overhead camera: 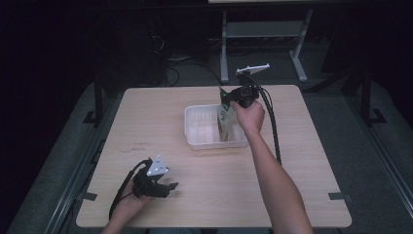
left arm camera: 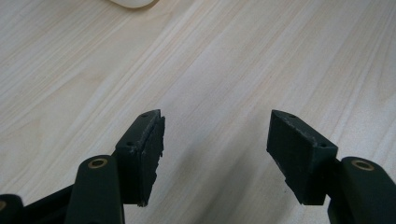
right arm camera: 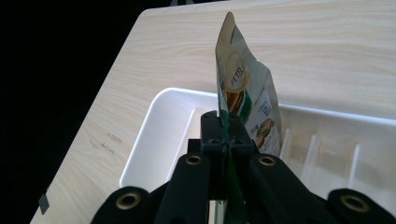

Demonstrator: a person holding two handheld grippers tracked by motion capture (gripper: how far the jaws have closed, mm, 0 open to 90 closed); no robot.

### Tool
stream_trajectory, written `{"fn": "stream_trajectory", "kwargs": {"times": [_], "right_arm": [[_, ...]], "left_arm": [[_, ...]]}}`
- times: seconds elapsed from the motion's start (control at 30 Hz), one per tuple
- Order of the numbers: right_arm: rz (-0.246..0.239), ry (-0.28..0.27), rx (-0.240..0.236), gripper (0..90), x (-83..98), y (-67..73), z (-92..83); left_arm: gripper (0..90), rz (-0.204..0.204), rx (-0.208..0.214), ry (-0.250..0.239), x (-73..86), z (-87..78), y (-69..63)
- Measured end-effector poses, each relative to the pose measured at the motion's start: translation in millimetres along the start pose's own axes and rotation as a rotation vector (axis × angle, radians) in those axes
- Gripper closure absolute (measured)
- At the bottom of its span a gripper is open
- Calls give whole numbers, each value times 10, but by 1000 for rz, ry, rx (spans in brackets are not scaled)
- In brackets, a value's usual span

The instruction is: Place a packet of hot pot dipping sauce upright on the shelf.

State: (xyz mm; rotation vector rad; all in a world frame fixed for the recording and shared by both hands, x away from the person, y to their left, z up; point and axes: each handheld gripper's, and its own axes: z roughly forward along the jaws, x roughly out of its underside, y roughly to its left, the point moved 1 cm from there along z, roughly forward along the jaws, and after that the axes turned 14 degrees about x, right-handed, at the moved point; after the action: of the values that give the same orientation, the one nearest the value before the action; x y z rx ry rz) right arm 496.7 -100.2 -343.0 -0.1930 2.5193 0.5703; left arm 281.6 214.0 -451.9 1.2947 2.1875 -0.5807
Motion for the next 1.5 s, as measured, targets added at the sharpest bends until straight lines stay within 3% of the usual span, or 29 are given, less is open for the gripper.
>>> {"fn": "stream_trajectory", "kwargs": {"times": [0.27, 1.5], "right_arm": [[-15, 20, 6, 869, 20, -52, -47], [-61, 19, 7, 784, 36, -142, -294]], "left_arm": [[353, -1, -2, -2, 1, 3, 6], [342, -16, -9, -2, 11, -1, 35]]}}
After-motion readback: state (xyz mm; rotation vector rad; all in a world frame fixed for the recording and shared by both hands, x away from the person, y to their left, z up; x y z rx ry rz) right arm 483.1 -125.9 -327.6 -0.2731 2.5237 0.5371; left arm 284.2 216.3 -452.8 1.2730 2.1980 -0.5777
